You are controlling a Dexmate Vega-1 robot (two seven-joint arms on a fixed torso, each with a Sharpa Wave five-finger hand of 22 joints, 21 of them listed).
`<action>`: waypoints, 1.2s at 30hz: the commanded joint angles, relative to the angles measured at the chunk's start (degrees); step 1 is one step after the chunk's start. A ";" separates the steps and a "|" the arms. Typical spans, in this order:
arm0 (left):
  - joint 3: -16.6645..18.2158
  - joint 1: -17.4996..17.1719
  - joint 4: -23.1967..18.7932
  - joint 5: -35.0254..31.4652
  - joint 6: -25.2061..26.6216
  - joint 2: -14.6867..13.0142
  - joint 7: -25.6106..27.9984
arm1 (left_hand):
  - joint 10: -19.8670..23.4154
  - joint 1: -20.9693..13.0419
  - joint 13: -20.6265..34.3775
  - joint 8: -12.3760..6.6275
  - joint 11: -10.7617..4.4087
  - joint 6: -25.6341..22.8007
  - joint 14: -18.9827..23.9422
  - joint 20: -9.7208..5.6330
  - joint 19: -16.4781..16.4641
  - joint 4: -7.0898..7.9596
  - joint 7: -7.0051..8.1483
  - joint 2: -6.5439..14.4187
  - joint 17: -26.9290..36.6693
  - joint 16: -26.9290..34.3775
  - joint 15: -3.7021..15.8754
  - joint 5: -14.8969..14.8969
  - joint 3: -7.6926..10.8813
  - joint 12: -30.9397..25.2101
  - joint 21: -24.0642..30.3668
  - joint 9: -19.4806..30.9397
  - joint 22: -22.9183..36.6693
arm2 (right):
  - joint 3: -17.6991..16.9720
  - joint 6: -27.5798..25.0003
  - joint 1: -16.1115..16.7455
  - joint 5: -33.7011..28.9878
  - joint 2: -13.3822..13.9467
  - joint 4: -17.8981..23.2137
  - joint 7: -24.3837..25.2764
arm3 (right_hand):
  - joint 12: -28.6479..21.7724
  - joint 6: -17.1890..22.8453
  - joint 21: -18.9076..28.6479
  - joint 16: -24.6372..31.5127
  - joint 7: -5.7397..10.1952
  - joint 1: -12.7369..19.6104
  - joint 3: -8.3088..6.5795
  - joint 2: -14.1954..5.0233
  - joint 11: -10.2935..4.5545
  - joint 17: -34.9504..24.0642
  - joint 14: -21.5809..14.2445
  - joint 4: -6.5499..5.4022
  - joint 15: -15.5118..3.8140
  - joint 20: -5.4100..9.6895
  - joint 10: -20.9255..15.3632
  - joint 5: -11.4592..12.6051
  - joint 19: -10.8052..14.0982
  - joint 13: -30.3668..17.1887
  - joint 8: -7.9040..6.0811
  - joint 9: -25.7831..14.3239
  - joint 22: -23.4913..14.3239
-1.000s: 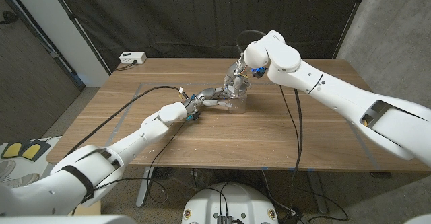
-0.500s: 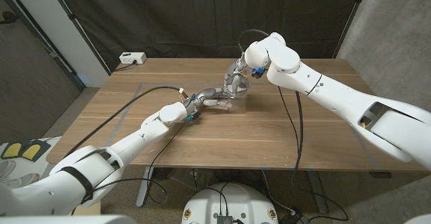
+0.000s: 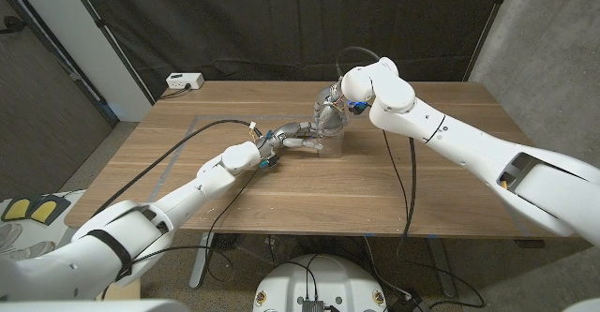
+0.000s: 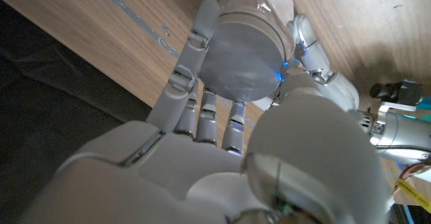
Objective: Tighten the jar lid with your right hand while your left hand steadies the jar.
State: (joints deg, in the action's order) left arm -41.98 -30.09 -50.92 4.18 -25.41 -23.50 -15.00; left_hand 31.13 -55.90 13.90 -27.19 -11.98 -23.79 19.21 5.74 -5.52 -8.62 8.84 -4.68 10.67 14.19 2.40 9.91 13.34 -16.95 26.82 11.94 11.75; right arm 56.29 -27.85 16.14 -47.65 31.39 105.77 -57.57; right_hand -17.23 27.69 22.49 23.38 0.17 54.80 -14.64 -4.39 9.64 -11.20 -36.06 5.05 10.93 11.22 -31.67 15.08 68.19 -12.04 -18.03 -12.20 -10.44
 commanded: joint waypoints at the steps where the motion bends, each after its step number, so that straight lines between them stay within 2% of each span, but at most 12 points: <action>1: -0.32 0.92 2.38 0.05 -1.51 0.83 -0.36 | 1.34 -6.16 2.34 -0.62 1.77 -6.57 -0.20 1.35 0.82 0.41 -0.48 7.01 0.19 -0.20 5.30 0.33 0.04 0.33 0.05 -0.01 0.10 | -1.13 -10.69 3.13 -2.73 -0.87 2.06 5.66 | -0.31 1.63 1.23 0.23 -2.42 3.55 -1.31 -4.75 -3.80 0.11 -18.82 -0.37 -21.57 0.47 -6.73 -0.20 2.53 0.01 -0.16 -0.03 0.03; 4: -0.33 1.05 2.66 0.06 -1.63 0.90 -0.39 | 1.40 -6.15 2.38 -0.61 1.69 -6.55 -0.29 1.34 0.82 0.43 -0.49 7.05 0.19 -0.28 5.34 0.31 -0.01 0.36 0.06 -0.01 0.10 | -1.64 -13.72 3.73 -2.17 -1.48 2.02 6.66 | -0.37 3.77 1.65 -0.23 -4.35 3.99 -1.99 -5.25 -3.09 0.24 -20.82 -0.41 -21.75 0.64 -8.48 -0.47 3.46 0.10 -0.63 -0.01 0.02; 12: -0.29 0.93 2.43 0.15 -1.40 0.85 -0.41 | 1.54 -6.21 2.46 -0.60 1.48 -6.60 -0.40 1.33 0.82 0.39 -0.43 7.08 0.16 -0.41 5.42 0.29 -0.13 0.47 0.07 -0.01 0.10 | -1.51 -23.53 3.43 -0.94 -2.92 1.58 7.95 | -0.20 4.65 1.79 -0.92 -5.29 3.82 -2.26 -5.29 -2.59 0.31 -21.57 -0.77 -21.42 0.64 -9.40 -0.76 3.74 0.17 -0.68 0.00 0.04; 17: -0.20 0.56 1.65 0.22 -1.07 0.56 -0.33 | 1.52 -6.32 2.50 -0.58 1.54 -6.59 -0.46 1.29 0.81 0.31 -0.37 7.03 0.13 -0.50 5.45 0.29 -0.19 0.58 0.08 -0.02 0.10 | 1.90 -33.24 1.00 -1.94 -4.28 0.81 6.06 | -0.08 4.89 1.85 -1.27 -6.01 3.68 -2.35 -5.24 -2.04 0.33 -21.96 -0.96 -21.45 0.65 -9.80 -0.93 3.92 0.20 -0.61 0.01 0.06; 20: -0.12 0.31 1.09 0.22 -0.95 0.37 -0.16 | 1.46 -6.34 2.53 -0.55 1.25 -6.54 -0.55 1.26 0.82 0.31 -0.38 7.04 0.12 -0.58 5.48 0.29 -0.24 0.68 0.08 -0.02 0.10 | 4.51 -40.93 -1.18 -2.11 -5.36 -0.52 5.17 | 0.05 5.41 2.00 -1.43 -6.86 3.74 -2.66 -5.30 -1.41 0.35 -23.40 -1.06 -21.06 0.65 -10.43 -1.18 4.33 0.25 -0.60 0.03 0.10; 21: -0.12 0.23 0.89 0.12 -0.92 0.29 0.00 | 1.41 -6.34 2.54 -0.53 1.41 -6.52 -0.57 1.29 0.85 0.31 -0.42 7.04 0.11 -0.60 5.42 0.29 -0.25 0.72 0.07 -0.02 0.10 | 5.02 -42.62 -1.60 -1.61 -5.38 -0.65 5.67 | 0.03 5.70 2.19 -1.68 -7.95 4.11 -3.08 -5.45 -0.77 0.36 -24.09 -0.91 -20.81 0.60 -11.12 -1.35 4.80 0.28 -0.55 0.04 0.11; 22: -0.08 0.15 0.66 0.12 -0.83 0.20 0.06 | 1.44 -6.36 2.56 -0.57 1.51 -6.63 -0.58 1.20 0.87 0.31 -0.36 7.05 0.10 -0.63 5.49 0.29 -0.28 0.75 0.07 -0.02 0.10 | 5.19 -44.38 -1.72 -0.92 -5.47 -0.65 6.65 | 0.02 5.73 2.21 -1.73 -8.04 4.15 -3.13 -5.46 -0.65 0.37 -24.12 -0.89 -20.81 0.61 -11.25 -1.38 4.85 0.28 -0.54 0.04 0.11; 27: 0.05 -0.12 -0.06 0.13 -0.60 -0.15 0.17 | 1.39 -6.33 2.61 -0.49 1.67 -6.50 -0.78 1.16 1.02 0.34 -0.55 7.08 0.09 -0.78 5.47 0.29 -0.38 0.87 0.02 -0.02 0.10 | 2.89 -50.56 -0.60 6.23 -5.64 0.49 14.15 | 0.16 7.29 3.48 -2.54 -11.02 4.59 -4.65 -5.42 1.93 0.45 -28.97 -1.02 -18.72 0.27 -14.30 -2.77 7.95 0.41 -0.34 0.03 0.18; 28: 0.05 -0.13 -0.10 0.12 -0.62 -0.16 0.18 | 1.37 -6.32 2.61 -0.48 1.68 -6.47 -0.78 1.15 1.02 0.34 -0.56 7.08 0.09 -0.78 5.47 0.29 -0.38 0.88 0.02 -0.02 0.09 | 2.37 -51.16 -0.74 8.57 -5.46 0.62 14.94 | 0.42 7.35 3.97 -3.28 -11.63 3.56 -4.47 -4.99 2.48 0.52 -29.57 -1.73 -18.05 0.19 -14.87 -3.37 9.19 0.44 -0.10 0.00 0.24; 32: 0.07 -0.15 -0.28 -0.01 -0.60 -0.24 0.35 | 1.35 -6.32 2.67 -0.41 1.84 -6.38 -0.91 1.20 1.10 0.37 -0.60 7.16 0.08 -0.91 5.52 0.30 -0.46 0.98 -0.01 -0.03 0.09 | 0.60 -52.08 -0.86 17.38 -4.37 1.41 19.25 | 1.11 7.43 5.55 -4.77 -12.13 0.69 -4.12 -4.42 2.82 0.54 -32.66 -3.58 -15.73 -0.78 -16.84 -4.59 12.17 0.51 0.29 -0.60 0.48; 34: 0.08 -0.17 -0.36 -0.04 -0.49 -0.28 0.39 | 1.22 -6.34 2.70 -0.39 1.76 -6.35 -1.06 1.20 1.10 0.36 -0.68 7.17 0.06 -1.01 5.52 0.30 -0.49 1.08 0.00 -0.03 0.09 | -0.28 -52.13 -0.44 20.13 -3.98 2.15 21.26 | 1.20 7.40 5.71 -4.91 -12.15 0.48 -4.15 -4.47 2.84 0.52 -32.97 -3.71 -15.66 -0.88 -16.98 -4.66 12.29 0.50 0.35 -0.64 0.51; 36: 0.10 -0.17 -0.37 -0.02 -0.42 -0.29 0.40 | 1.26 -6.35 2.71 -0.35 1.69 -6.28 -1.15 1.18 1.16 0.35 -0.70 7.17 0.05 -1.07 5.48 0.30 -0.52 1.10 -0.02 -0.03 0.09 | 0.42 -52.13 -1.12 22.42 -3.16 2.72 22.74 | 1.49 7.42 6.21 -5.54 -12.21 -0.67 -4.07 -4.63 2.86 0.44 -33.26 -4.49 -14.87 -1.13 -17.38 -4.81 12.49 0.49 0.51 -0.80 0.57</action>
State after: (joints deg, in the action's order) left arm -42.15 -30.02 -50.49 4.18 -26.49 -23.41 -15.05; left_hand 31.11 -55.60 14.16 -27.19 -11.96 -23.79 18.20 5.57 -5.35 -8.38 8.84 -4.39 10.68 13.31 2.14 9.92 12.88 -15.63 26.57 11.55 11.70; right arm 58.20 -72.98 15.80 -40.20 26.57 106.58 -44.20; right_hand -16.08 35.23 28.00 18.35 -10.26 53.12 -16.62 -7.86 11.69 -10.57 -59.19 3.82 4.67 10.43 -48.74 10.80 80.04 -11.37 -17.97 -12.70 -9.86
